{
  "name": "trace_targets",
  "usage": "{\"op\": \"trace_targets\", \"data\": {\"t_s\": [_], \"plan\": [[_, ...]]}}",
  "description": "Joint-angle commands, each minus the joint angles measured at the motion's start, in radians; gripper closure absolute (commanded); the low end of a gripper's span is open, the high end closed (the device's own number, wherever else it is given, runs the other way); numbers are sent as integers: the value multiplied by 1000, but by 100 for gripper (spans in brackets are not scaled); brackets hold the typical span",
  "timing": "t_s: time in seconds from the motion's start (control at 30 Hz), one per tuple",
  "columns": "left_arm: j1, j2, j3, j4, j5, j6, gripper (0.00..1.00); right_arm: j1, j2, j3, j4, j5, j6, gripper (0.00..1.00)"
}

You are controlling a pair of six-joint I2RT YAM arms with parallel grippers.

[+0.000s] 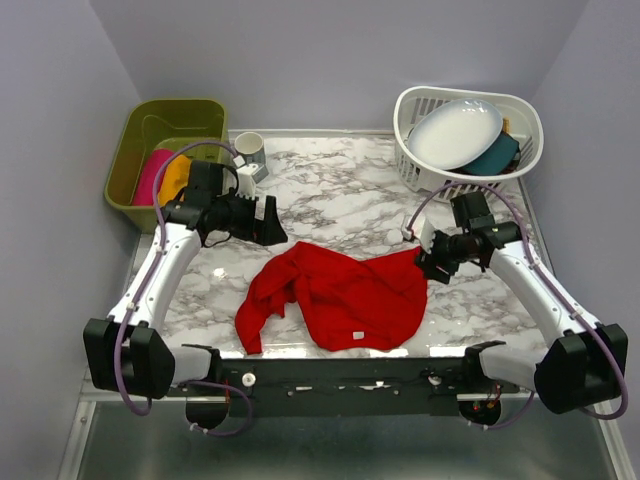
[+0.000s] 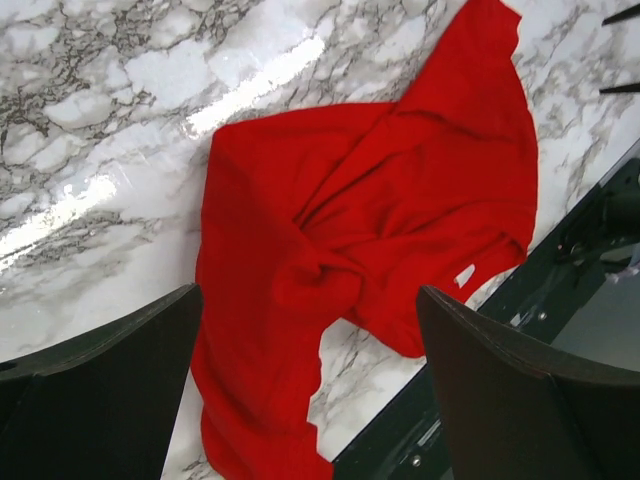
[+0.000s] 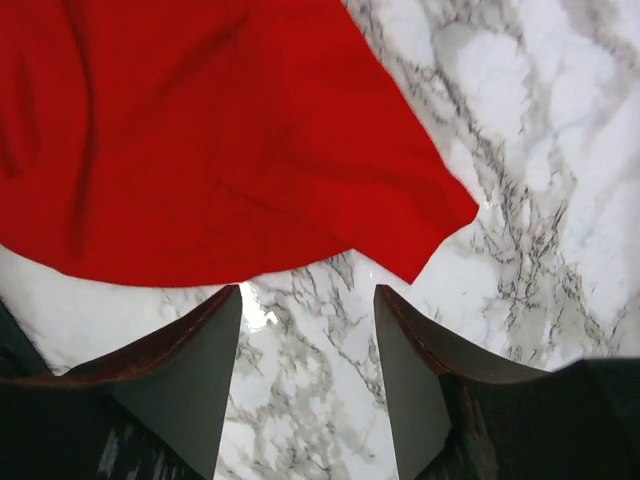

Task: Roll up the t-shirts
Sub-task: Flatten out the T-shirt at the center of the board.

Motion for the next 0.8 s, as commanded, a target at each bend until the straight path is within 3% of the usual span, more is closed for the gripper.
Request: {"op": "trace_targets", "data": {"t_s": [0.0,0.27,0.47,0.77], "plan": [[-18,-101,-62,34,-24,103,1,-10,-24,-125,42,204,-204,40],[-18,-62,-50,20,-29,115,1,-44,141,-97,163,229,-345,45],[-18,10,-1,-17,-55,173,1,-101,302,-4,147,208,-487,46],[-18,83,91,-86,-129,291,1,-105,428,45,104,146,-489,46]]}}
